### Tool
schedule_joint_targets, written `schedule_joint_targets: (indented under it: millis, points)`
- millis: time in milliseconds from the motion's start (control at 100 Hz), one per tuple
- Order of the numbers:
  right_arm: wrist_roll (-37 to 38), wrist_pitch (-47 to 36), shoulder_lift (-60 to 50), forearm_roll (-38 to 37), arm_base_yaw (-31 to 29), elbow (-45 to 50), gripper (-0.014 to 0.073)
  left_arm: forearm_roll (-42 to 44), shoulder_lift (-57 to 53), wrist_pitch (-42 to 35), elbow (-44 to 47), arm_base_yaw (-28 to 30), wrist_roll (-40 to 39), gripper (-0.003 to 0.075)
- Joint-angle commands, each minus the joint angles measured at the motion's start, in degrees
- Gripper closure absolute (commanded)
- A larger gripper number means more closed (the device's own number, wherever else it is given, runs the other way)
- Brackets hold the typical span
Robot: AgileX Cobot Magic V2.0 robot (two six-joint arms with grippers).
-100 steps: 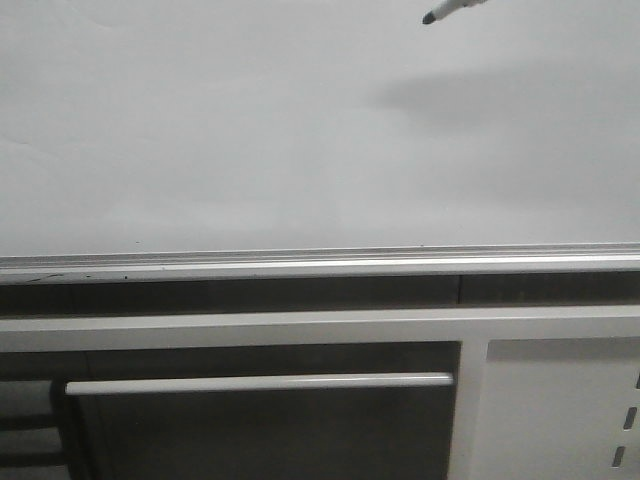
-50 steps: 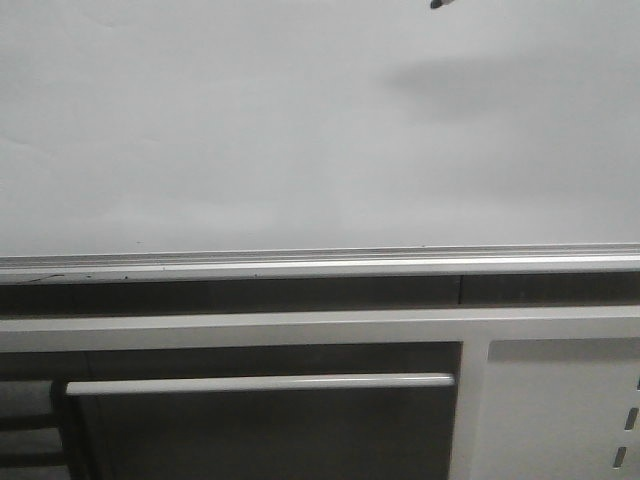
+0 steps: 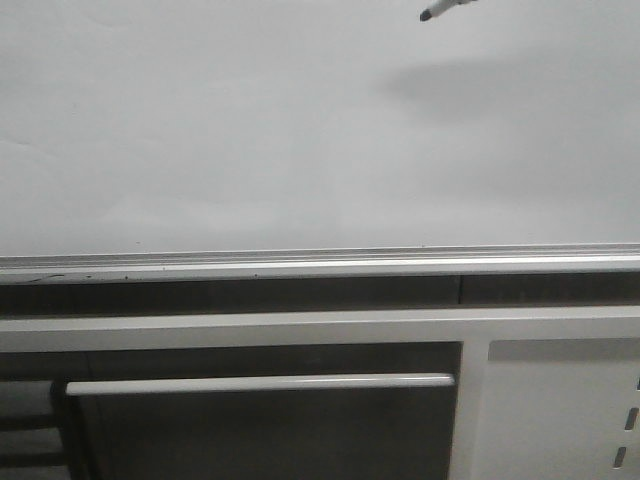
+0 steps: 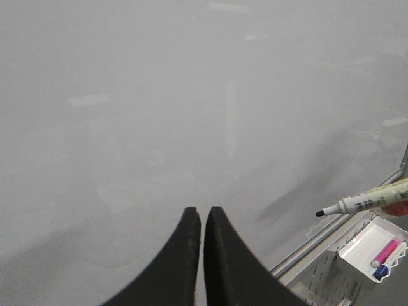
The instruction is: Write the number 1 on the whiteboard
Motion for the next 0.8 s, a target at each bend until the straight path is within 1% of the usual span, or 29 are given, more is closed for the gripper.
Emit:
schedule_joint_targets:
  millis: [0,140,330,560,790]
  points:
    - [-1.08,-1.94,1.75,2.27,0.02,-1.39,0.0645,-1.36,-0.24,-2.37,-1.52,0.04,-0.45,0.0741]
    - [-2.47,-0.03,4.5,2.51,0.02,-1.39,0.0645,-1.46,-0.24,-2.37,-1.52,0.04,-0.45,0.0741]
    - [-10.42,-0.06,5.03,9.68,0.02,-1.39,0.0645,-1.68,-0.24,-2.37,-1.52,0.04,-0.45,0.0741]
    - [-13.91,-1.06,6.16,10.55,0.02,-1.39,0.0645,-1.68,-0.24,-2.46,-1.52,0.04,-0.45,0.0741]
    - [-19.02,-1.06,7.65,15.27,0.02,-1.39,0.0645,-1.68,-0.24,-2.46,-1.52,0.04,-0.45,0.0741]
